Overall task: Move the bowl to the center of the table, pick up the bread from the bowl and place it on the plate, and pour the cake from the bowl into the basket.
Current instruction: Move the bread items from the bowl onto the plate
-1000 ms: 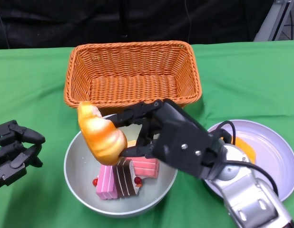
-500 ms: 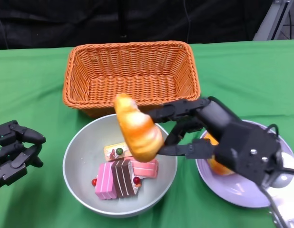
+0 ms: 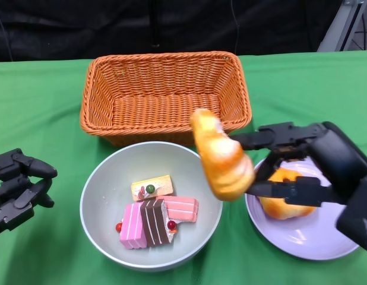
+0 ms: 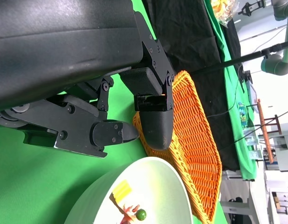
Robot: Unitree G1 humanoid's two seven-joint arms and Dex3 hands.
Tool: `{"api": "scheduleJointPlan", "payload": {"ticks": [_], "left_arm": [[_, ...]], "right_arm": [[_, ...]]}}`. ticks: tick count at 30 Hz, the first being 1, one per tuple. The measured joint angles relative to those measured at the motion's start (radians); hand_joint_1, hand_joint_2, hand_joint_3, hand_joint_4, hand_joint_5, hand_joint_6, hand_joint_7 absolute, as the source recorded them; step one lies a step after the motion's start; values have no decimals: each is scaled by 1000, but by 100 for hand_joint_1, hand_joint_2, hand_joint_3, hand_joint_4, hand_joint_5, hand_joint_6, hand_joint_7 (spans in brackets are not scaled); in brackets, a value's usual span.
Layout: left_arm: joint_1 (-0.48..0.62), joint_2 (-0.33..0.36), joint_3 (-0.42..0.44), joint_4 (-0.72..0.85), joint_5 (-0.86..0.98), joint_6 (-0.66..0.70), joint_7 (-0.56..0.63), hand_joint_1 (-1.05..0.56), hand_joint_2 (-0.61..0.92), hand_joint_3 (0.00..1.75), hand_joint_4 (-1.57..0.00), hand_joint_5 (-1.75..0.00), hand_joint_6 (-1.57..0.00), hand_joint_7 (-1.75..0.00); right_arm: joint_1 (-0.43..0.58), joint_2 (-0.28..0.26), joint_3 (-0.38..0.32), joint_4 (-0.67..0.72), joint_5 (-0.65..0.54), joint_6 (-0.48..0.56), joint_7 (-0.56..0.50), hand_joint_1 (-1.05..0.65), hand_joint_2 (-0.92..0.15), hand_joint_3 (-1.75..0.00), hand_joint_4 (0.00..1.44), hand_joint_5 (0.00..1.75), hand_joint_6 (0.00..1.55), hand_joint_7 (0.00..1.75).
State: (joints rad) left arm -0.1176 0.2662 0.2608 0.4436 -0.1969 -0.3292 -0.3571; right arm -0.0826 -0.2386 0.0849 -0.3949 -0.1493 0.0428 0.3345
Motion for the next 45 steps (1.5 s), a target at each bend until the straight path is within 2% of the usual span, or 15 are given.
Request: {"api": "scheduleJointPlan", "payload": {"ticks": [6, 12, 17, 26, 37, 42, 45], "left_arm": [[-2, 0, 1, 3, 0, 0, 0, -2, 88, 43, -73, -148, -80, -107], [-7, 5, 3, 14, -1, 0, 0, -1, 89, 42, -72, -147, -79, -107], [-13, 9, 5, 30, -4, 0, -1, -1, 89, 42, -73, -147, -80, -106], [-23, 15, 9, 37, -28, 30, -1, -2, 89, 41, -75, -146, -81, -105], [-24, 15, 12, 37, -44, 44, -1, -2, 90, 40, -74, -145, -81, -104], [-24, 15, 12, 37, -44, 44, -1, -3, 90, 39, -75, -145, -81, -103], [-24, 15, 12, 37, -44, 44, -1, -2, 90, 39, -74, -145, -82, -103]], "right_arm": [[37, -41, -81, 5, 1, -123, -29, -16, -86, 0, 92, 86, 115, 1], [71, -98, -146, 76, -47, -247, -65, -11, -84, 0, 102, 72, 117, 2], [91, -147, -182, 129, -89, -298, -84, -13, -82, 0, 105, 76, 118, 2], [94, -229, -231, 261, -88, -393, -88, -10, -82, 0, 104, 78, 119, 2], [75, -288, -237, 362, -137, -454, -108, -8, -82, 0, 112, 64, 117, 1], [45, -315, -227, 392, -152, -455, -103, -7, -82, 0, 118, 38, 116, 0], [33, -331, -217, 414, -165, -459, -98, -6, -81, 0, 122, 35, 116, 1]]}}
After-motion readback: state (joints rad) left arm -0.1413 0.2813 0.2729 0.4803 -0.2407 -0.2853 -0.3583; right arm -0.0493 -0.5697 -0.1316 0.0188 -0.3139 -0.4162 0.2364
